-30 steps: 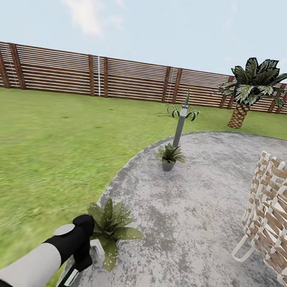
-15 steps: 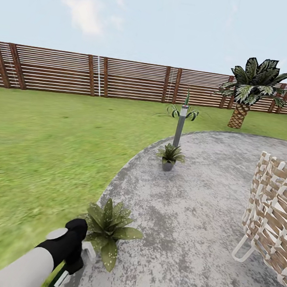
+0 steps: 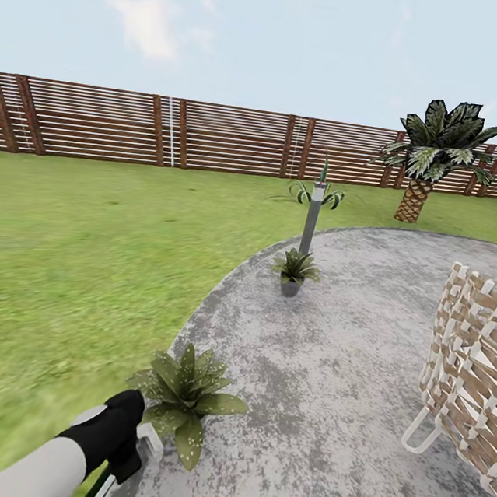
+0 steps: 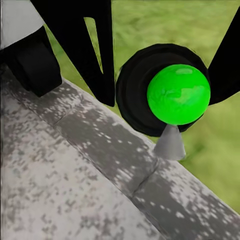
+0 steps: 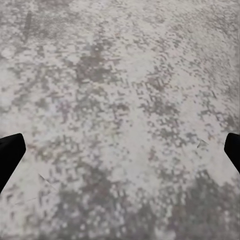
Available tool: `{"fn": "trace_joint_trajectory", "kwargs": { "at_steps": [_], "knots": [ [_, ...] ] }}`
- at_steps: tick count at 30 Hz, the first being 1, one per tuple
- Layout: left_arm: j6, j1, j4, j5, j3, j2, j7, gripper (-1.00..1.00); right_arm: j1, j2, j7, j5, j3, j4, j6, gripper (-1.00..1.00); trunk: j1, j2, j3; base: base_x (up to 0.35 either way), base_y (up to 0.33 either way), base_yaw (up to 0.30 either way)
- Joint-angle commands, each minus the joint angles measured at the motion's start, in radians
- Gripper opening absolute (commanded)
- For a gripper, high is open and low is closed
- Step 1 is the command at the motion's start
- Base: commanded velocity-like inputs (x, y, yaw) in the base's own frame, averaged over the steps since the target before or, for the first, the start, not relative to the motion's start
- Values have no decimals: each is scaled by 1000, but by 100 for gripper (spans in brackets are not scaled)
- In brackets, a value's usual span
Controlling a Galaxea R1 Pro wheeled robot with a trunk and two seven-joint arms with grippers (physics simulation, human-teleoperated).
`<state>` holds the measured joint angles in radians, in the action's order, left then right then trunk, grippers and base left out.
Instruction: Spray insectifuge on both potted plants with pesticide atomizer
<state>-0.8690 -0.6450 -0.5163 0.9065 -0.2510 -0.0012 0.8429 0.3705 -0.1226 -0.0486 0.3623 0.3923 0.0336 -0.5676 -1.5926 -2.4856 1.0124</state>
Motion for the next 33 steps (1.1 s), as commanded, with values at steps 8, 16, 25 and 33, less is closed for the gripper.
{"fn": "trace_joint_trajectory", "kwargs": {
  "at_steps": [8, 16, 25, 33],
  "knots": [
    [-1, 19, 1, -4, -2, -9, -61, -100, 1, 0, -5, 10, 4, -1, -3, 100, 0, 0, 1, 96, -124, 134],
    [-1, 19, 1, -6, -4, -10, -62, -100, 1, 0, -5, 10, 5, -1, -3, 100, 0, 0, 1, 40, -89, 87],
    [-1, 21, 2, -7, -4, -11, -62, -100, 1, 0, -5, 10, 5, -1, -3, 100, 0, 0, 1, 0, 0, 136],
    [-1, 21, -1, -5, -4, -18, -63, -100, 1, 0, -5, 10, 4, -1, -3, 100, 0, 0, 1, -48, -48, 91]
  ]
}}
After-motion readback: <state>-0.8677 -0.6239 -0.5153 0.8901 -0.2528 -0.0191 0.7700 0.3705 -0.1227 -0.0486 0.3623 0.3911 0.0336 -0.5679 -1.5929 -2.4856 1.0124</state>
